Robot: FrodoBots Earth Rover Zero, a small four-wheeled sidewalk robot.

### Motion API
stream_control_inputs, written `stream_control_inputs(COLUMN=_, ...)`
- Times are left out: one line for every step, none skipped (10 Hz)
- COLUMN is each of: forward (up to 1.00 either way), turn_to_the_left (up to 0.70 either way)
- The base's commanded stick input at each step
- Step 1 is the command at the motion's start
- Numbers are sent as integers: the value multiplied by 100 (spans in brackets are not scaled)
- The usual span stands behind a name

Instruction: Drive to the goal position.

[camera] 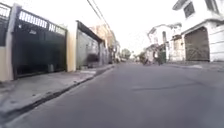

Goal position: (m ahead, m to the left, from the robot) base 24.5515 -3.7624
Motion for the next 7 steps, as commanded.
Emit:
stream_control_inputs(forward=100, turn_to_the_left=-39)
stream_control_inputs(forward=100, turn_to_the_left=-23)
stream_control_inputs(forward=100, turn_to_the_left=-6)
stream_control_inputs(forward=100, turn_to_the_left=1)
stream_control_inputs(forward=100, turn_to_the_left=1)
stream_control_inputs(forward=100, turn_to_the_left=1)
stream_control_inputs(forward=100, turn_to_the_left=1)
